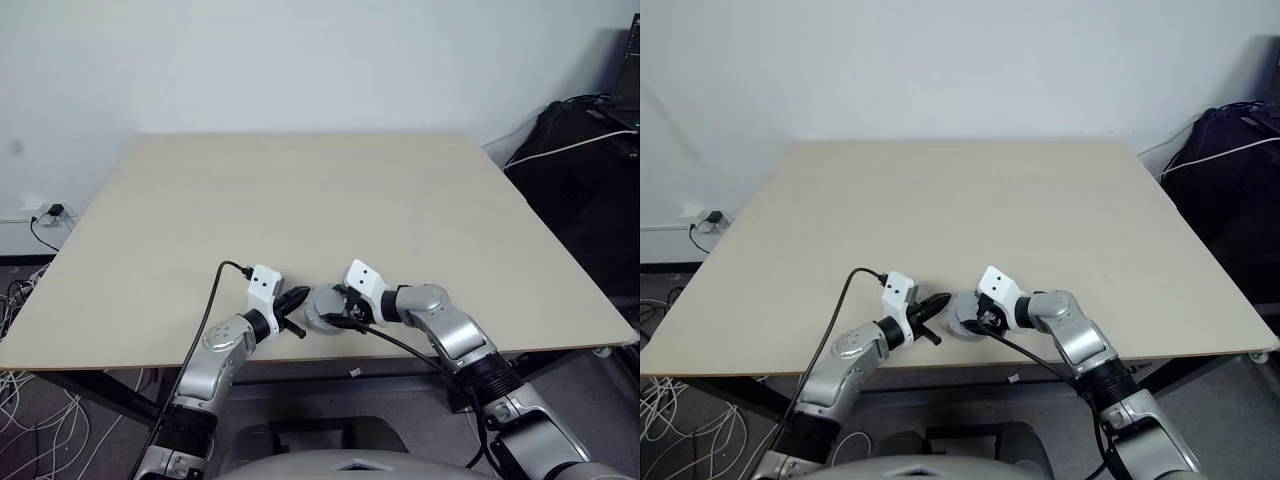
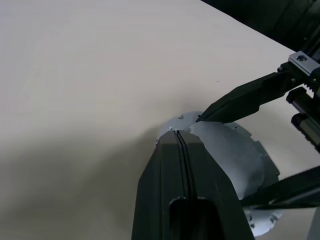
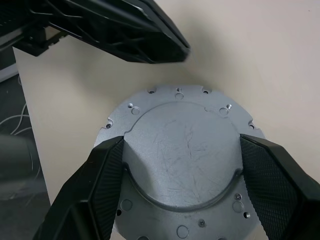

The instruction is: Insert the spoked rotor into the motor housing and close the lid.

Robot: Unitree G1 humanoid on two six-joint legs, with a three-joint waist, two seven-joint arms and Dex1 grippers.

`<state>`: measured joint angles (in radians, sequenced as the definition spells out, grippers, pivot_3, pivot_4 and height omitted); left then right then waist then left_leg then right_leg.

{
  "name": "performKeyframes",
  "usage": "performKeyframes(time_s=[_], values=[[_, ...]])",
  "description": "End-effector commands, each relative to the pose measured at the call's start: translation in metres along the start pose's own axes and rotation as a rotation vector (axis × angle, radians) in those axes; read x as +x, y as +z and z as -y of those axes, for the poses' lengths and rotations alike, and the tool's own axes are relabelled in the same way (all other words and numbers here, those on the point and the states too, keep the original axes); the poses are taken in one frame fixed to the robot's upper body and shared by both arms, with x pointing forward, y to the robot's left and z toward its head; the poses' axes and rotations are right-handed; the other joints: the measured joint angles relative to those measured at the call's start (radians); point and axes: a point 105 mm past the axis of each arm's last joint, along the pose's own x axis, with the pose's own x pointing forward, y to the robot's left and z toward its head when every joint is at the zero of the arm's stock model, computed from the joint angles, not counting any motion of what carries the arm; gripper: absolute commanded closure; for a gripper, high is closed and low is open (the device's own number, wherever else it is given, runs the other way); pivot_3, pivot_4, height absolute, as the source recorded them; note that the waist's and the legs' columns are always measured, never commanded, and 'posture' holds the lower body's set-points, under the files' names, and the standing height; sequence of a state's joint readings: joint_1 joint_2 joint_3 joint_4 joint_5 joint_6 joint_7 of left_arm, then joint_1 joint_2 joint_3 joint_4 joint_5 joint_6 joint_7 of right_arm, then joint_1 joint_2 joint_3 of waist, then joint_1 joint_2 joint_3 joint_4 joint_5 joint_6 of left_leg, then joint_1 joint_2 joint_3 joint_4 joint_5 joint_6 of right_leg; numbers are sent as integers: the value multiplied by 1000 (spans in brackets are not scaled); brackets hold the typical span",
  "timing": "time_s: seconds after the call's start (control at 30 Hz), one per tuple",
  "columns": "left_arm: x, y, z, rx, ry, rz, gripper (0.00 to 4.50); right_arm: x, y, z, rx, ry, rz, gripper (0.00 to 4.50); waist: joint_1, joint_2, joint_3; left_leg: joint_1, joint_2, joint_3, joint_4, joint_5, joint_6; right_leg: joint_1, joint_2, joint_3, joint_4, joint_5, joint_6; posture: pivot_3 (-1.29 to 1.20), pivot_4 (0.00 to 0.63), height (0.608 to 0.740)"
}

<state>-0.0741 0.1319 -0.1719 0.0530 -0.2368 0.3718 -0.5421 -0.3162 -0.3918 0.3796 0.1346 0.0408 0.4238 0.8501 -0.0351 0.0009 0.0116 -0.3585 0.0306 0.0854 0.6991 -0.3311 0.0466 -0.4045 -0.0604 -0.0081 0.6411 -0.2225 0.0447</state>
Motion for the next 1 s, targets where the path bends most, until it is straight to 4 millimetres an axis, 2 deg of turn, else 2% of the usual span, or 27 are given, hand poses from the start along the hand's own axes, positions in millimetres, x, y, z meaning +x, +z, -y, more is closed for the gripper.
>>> performKeyframes(time_s=[0.03,0.4,0.73,1.0], values=[[6,2,7,3,-55,-29,4500,2,-7,-4,10,6,-27,1290,0,0,0,0,0,0,0,0,0,0,0,0,0,0,0,0,0,740],[14,-3,4,21,-34,-103,4500,3,-3,-5,3,10,-17,1290,-1,0,0,0,0,0,0,0,0,0,0,0,0,0,0,0,0,740],[14,-10,-5,17,18,-149,4500,4,-2,-5,1,12,-17,1290,-1,0,0,1,0,0,0,0,0,1,0,0,0,0,0,0,0,740],[12,-18,2,9,-26,-180,4500,5,-1,-6,1,16,-16,1290,-1,-1,0,3,0,0,0,0,0,3,0,0,0,0,-1,0,0,740]])
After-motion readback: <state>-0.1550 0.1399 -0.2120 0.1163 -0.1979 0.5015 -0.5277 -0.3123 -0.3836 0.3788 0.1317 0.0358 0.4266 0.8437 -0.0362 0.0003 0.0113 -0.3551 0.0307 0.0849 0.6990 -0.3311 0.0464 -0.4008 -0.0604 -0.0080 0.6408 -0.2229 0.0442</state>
